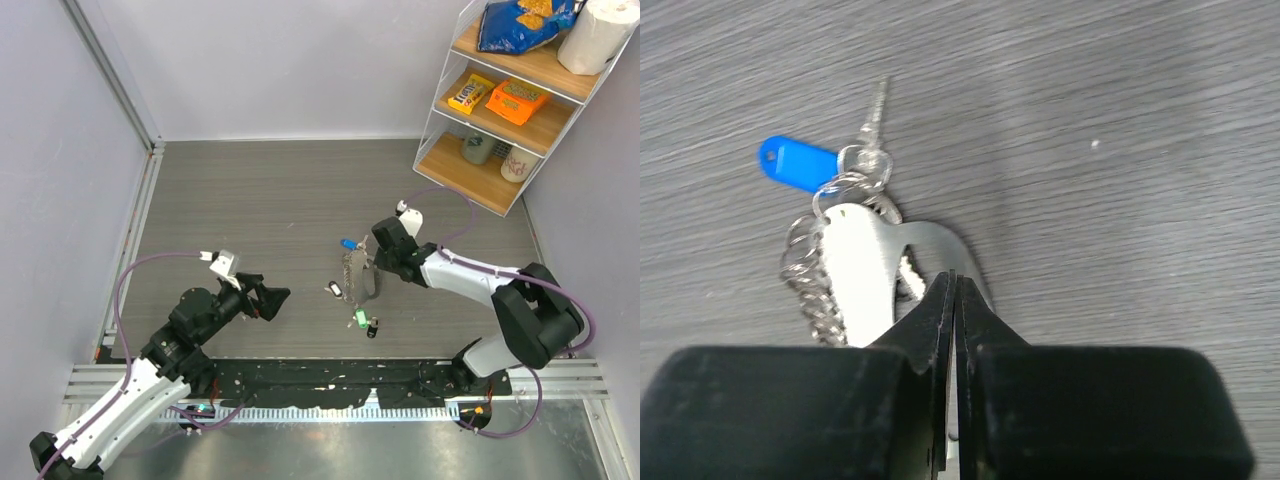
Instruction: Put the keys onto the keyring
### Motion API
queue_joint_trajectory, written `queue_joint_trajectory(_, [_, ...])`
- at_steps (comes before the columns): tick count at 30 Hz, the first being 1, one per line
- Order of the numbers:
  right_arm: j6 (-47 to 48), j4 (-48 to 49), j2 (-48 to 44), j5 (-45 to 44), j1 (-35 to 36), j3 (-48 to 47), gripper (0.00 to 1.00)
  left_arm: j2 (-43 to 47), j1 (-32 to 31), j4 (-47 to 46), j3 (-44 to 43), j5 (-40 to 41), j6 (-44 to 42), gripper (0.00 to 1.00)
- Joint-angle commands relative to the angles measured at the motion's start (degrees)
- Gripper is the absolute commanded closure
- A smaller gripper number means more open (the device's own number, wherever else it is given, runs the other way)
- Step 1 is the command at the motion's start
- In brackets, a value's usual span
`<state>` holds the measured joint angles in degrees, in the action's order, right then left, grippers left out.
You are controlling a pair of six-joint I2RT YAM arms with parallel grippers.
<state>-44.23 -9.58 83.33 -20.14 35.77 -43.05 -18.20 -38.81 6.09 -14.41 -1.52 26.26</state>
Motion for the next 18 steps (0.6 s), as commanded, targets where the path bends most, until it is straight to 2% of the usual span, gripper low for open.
queue_joint_trajectory(1, [-1.7, 2.9, 1.6, -4.9, -1.2, -0.7, 0.95, 0.4, 0.3, -3.0, 0.3, 0.6, -1.0, 0.06])
queue_joint_trajectory(9, [1.7, 4.0, 6.8, -4.6, -4.0, -7.0, 0.95, 1.9, 0.3, -2.5, 0.6, 1.1, -1.1, 0.05])
queue_joint_trajectory(18, [1.8, 4.6, 15.0, 0.8, -3.7, -12.2, 0.95, 2.6, 0.3, -1.6, 0.7, 1.0, -1.6, 0.05])
